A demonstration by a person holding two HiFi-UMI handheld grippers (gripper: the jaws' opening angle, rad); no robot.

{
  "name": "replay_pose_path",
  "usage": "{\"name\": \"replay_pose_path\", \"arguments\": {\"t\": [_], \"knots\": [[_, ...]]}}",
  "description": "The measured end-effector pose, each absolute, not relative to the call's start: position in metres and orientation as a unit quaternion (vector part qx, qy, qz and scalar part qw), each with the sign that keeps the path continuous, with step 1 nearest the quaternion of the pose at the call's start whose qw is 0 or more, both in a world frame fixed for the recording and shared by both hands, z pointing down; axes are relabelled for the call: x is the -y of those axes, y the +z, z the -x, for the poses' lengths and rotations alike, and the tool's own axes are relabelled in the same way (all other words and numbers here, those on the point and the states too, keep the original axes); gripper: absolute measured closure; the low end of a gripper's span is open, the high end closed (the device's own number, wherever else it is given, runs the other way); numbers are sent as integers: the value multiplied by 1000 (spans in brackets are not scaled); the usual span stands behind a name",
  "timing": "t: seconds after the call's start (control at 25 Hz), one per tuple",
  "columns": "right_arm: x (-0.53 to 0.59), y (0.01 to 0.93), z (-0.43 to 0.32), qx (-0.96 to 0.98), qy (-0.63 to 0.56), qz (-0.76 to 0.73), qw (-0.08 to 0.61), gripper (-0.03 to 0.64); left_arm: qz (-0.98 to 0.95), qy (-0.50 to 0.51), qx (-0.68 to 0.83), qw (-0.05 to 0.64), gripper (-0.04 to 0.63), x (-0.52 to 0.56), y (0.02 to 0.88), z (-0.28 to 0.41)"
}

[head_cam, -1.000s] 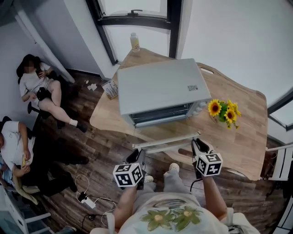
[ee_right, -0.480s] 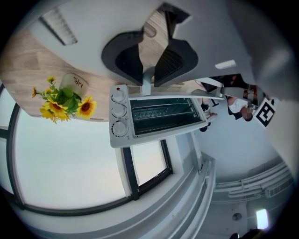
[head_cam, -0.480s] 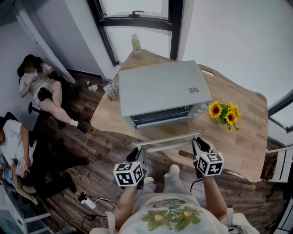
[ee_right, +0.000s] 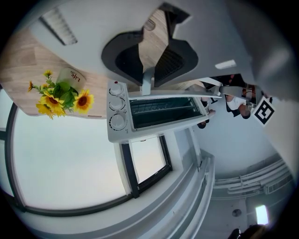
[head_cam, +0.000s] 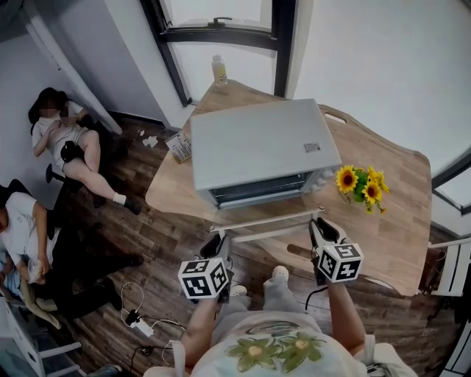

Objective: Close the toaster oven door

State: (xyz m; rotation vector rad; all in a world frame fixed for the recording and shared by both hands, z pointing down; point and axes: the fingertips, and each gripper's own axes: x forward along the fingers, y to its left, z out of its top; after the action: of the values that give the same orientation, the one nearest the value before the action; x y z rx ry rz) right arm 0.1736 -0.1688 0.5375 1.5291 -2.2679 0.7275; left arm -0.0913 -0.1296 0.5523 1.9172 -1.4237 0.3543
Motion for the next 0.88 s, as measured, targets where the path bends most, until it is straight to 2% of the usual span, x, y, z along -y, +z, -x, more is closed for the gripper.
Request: {"name": "replay_pose_path", "arguments": {"t": [0.88], "knots": [[190,523,-169,796,258,-529,143,537,-742,119,553,360,494,150,539,98]]}}
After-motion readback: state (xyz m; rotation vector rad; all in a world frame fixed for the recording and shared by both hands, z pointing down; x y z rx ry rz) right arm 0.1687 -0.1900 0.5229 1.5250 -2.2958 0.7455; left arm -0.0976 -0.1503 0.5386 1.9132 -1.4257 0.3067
